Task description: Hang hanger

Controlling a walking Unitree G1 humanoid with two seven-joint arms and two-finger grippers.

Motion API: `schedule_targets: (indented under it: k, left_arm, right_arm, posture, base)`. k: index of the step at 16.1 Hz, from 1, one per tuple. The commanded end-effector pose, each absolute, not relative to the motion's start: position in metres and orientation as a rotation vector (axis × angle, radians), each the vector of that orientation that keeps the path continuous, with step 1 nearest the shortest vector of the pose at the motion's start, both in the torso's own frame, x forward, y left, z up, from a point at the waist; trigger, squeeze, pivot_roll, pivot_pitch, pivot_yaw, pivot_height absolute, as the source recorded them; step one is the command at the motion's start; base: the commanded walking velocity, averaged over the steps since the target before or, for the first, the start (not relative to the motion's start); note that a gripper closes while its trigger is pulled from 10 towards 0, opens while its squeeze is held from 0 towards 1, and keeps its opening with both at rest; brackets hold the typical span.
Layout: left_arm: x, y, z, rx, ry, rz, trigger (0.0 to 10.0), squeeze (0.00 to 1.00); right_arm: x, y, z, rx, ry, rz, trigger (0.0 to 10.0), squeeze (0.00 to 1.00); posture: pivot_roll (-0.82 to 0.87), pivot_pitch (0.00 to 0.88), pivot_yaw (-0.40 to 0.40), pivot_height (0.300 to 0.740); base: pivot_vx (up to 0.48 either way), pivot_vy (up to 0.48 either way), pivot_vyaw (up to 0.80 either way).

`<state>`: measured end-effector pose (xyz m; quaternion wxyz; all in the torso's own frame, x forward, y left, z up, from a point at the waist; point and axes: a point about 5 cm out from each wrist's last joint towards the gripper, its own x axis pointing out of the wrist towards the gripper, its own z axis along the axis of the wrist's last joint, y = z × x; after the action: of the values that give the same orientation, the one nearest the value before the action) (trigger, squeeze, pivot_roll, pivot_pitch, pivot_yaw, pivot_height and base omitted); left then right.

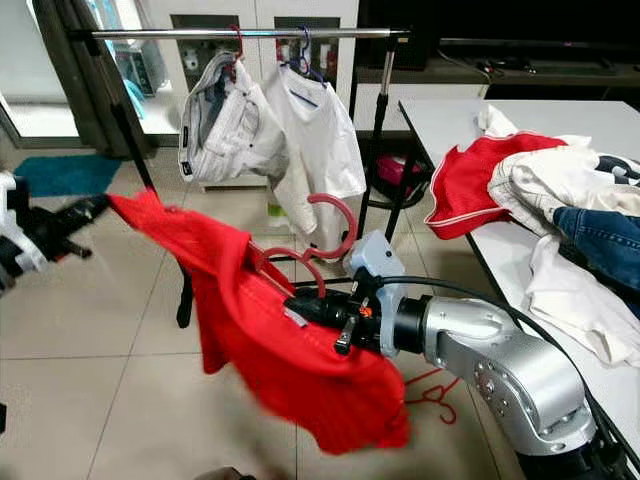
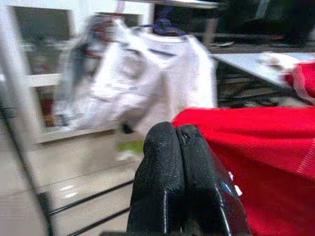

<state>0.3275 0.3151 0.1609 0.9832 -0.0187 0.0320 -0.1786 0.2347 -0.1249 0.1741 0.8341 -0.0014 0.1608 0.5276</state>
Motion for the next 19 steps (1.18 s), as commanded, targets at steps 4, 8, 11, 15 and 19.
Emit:
schedule_targets:
  k: [4, 8, 11, 15, 19]
  left_arm:
    - [0.331, 0.332, 0.16, 0.0, 0.078, -0.115, 0.0, 0.0]
    - [0.334, 0.333, 0.157, 0.031, 0.081, -0.047, 0.0, 0.0]
    - [0.34, 0.301, 0.159, 0.018, 0.042, -0.312, 10.0, 0.0]
    - [0.34, 0.279, 0.178, -0.106, -0.013, -0.651, 10.0, 1.0]
    - [0.331, 0.28, 0.192, -0.191, 0.049, -0.882, 10.0, 1.0]
  right_arm:
    - [0.234, -0.127, 0.179, -0.012, 0.318, 1.12, 10.0, 0.0]
    - [0.233, -0.128, 0.179, -0.013, 0.318, 1.116, 10.0, 0.0]
    - [0.237, -0.13, 0.18, -0.032, 0.294, 1.08, 10.0, 0.0]
    - [0.235, -0.127, 0.183, -0.061, 0.279, 1.118, 10.0, 0.0]
    - [0.23, -0.125, 0.183, -0.064, 0.288, 1.162, 10.0, 0.0]
  posture:
    - [-0.1, 0.0, 0.033, 0.74]
    - [-0.1, 0.0, 0.035, 0.74]
    - [-0.1, 0.0, 0.034, 0.74]
    - [-0.1, 0.0, 0.034, 0.74]
    - [-0.11, 0.0, 0.033, 0.74]
  base:
    - [0.0, 0.0, 0.0]
    - [0.0, 0.0, 0.0]
    - [0.0, 0.0, 0.0]
    - [0.0, 0.0, 0.0]
    - [0.0, 0.0, 0.0]
